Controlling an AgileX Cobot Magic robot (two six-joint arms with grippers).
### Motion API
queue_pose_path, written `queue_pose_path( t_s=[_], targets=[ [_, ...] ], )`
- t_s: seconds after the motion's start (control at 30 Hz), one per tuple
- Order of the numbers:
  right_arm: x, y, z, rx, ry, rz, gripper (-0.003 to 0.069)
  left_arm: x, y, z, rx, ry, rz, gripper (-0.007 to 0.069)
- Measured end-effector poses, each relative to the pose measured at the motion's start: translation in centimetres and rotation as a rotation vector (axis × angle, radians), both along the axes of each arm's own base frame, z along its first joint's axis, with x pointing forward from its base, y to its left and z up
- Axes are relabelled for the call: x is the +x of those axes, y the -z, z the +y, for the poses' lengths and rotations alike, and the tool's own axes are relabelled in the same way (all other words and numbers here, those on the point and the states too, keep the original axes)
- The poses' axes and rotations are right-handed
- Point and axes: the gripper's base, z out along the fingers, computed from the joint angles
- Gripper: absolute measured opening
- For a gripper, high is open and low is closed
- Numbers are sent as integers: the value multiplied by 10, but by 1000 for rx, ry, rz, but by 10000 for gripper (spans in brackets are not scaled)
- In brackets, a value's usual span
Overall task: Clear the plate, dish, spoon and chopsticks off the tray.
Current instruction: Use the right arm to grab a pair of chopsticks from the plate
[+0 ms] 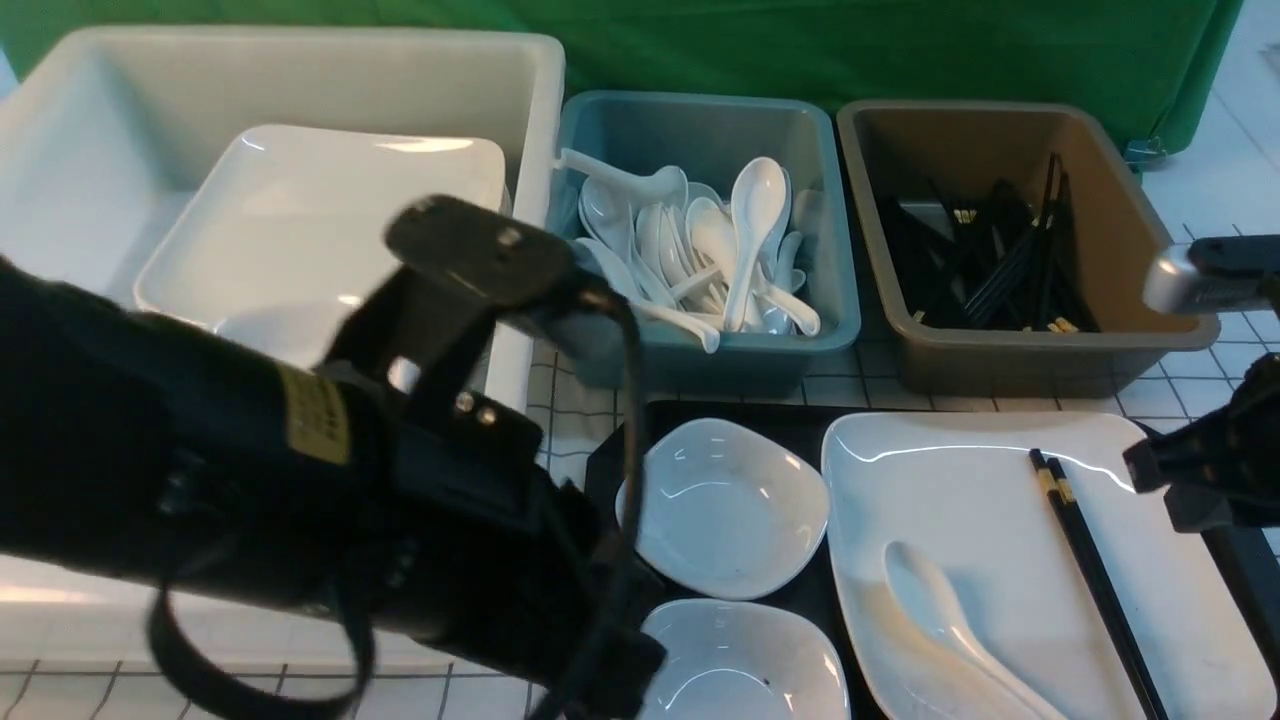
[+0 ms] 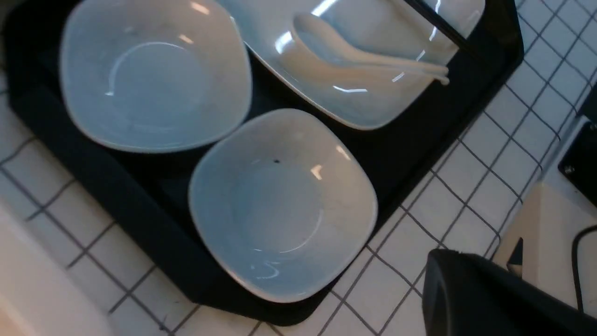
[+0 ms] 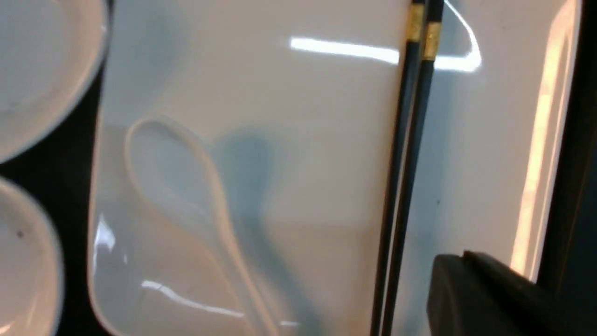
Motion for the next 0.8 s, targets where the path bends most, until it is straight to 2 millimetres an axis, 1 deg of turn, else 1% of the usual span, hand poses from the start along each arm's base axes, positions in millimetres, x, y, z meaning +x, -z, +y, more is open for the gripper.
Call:
queue_pose_path(
  t_s=[0.03, 0.07, 0.1, 0.13, 0.17, 0.27, 0.3, 0.33, 0.47, 0.63, 0.8],
  targets=[
    [4, 2, 0, -2, 2, 10, 40, -1, 1, -2, 0, 5, 1, -13],
    [19, 9, -1, -5, 13, 44, 101, 3, 7, -12, 2, 16, -6, -13],
    [27, 14, 0, -6, 15, 61, 155, 7, 9, -17, 3, 21, -16, -13],
    [27, 14, 0, -6, 15, 61, 155, 8, 10, -18, 3, 19, -16, -13],
    [38, 20, 1, -8, 10, 80, 252, 14, 11, -26, 6, 31, -39, -13],
    [59, 37, 4, -4, 15, 93, 403, 29, 11, -41, 10, 62, -97, -13],
    [60, 38, 5, -4, 15, 93, 409, 30, 11, -42, 10, 64, -100, -13],
    [69, 47, 6, -5, 17, 93, 442, 36, 11, -49, 12, 75, -118, -13],
    [85, 70, 8, -11, 18, 135, 447, 53, 15, -67, 22, 84, -123, -12],
    [94, 94, 9, -26, 15, 170, 419, 65, 30, -79, 50, 88, -101, -6],
    [98, 103, 9, -33, 13, 164, 358, 67, 36, -82, 66, 93, -88, -4]
  ],
)
